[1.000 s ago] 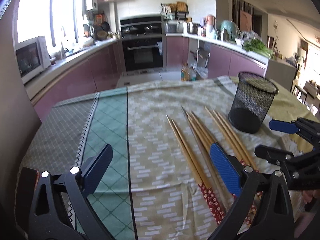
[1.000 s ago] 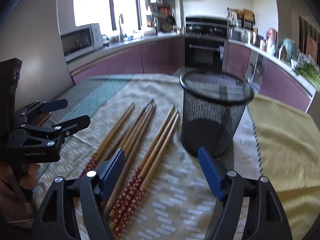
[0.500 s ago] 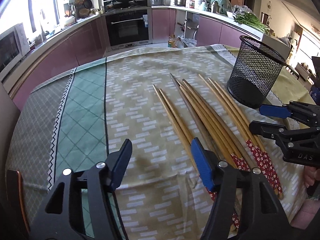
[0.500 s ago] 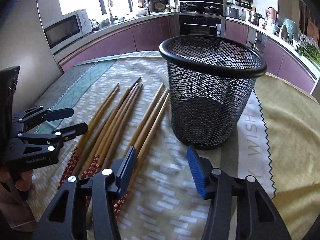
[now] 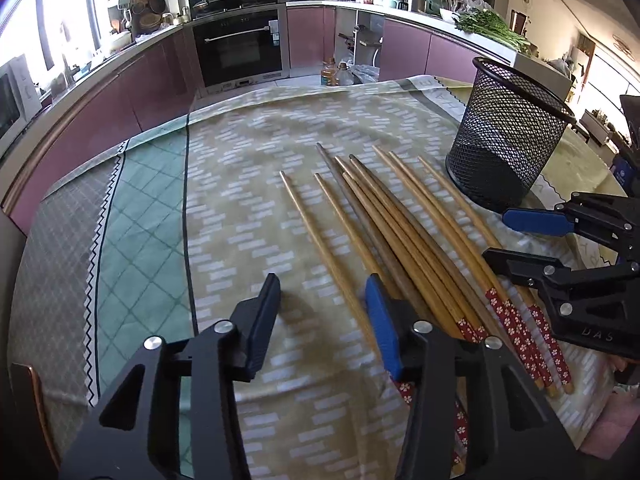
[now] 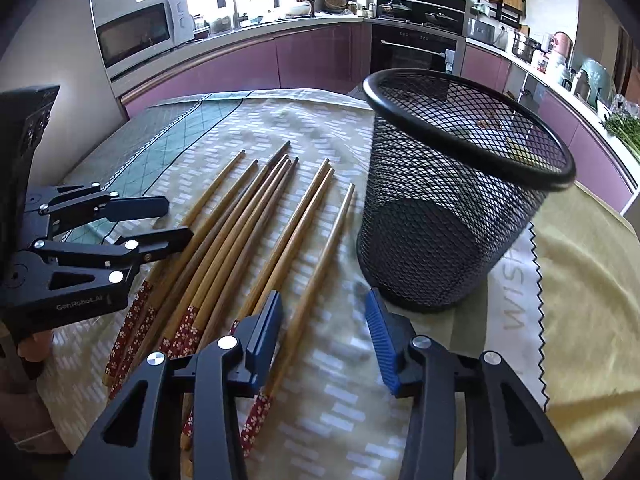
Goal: Organize utensils
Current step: 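Lower the left gripper onto one wooden chopstick and close it while the right gripper grasps another, then lift the left gripper's chopstick into the mesh cup while the right gripper lowers its chopstick in too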
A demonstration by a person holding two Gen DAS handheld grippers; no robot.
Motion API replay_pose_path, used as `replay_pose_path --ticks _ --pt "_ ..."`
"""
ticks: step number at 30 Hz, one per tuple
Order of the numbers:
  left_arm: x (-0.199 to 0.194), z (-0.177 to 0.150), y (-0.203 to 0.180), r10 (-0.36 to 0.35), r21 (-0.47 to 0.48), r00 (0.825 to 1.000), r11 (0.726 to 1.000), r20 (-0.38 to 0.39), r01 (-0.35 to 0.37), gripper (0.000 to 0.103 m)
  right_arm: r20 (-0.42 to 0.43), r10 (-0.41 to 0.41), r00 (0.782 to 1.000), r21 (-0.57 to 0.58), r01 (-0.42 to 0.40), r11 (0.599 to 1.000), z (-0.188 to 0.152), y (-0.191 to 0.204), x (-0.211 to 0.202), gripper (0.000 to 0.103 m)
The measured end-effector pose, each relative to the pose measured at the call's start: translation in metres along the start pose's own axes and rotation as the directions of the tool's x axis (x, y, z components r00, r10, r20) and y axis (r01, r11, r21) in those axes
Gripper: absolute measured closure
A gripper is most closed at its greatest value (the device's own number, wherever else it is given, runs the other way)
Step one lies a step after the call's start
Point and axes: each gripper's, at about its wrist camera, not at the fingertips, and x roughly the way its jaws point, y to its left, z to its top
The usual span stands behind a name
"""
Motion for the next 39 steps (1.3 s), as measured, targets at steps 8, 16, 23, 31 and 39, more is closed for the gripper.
replay_pose_path --ticks 8,16,23,31,39 --pt "0.001 0.002 0.001 -0.009 -0.035 1.0 0.999 -0.001 0.009 0.09 0.005 0.077 0.997 0.075 -0.077 0.994 0.004 -0.014 0.0 0.094" --pt "-0.008 -0.006 0.007 -0.034 -0.089 0.999 0.995 0.006 0.034 0.095 0.035 0.127 0.991 0.114 -0.13 0.985 -0.001 -0.022 -0.009 0.097" --pt "-0.038 -0.007 0.011 -0.081 -0.089 0.995 0.992 0.059 0.086 0.095 0.122 0.187 0.975 0.084 -0.198 0.977 0.0 -0.022 -0.039 0.097" --pt "-0.098 0.011 0.008 -0.203 -0.052 0.958 0.975 0.202 0.217 0.095 0.263 0.206 0.943 0.056 -0.228 0.972 0.009 -0.028 -0.086 0.097" --pt "-0.154 0.031 -0.004 -0.299 0.009 0.891 0.949 0.342 0.315 0.096 0.397 0.193 0.897 0.043 -0.229 0.973 0.017 -0.044 -0.125 0.097"
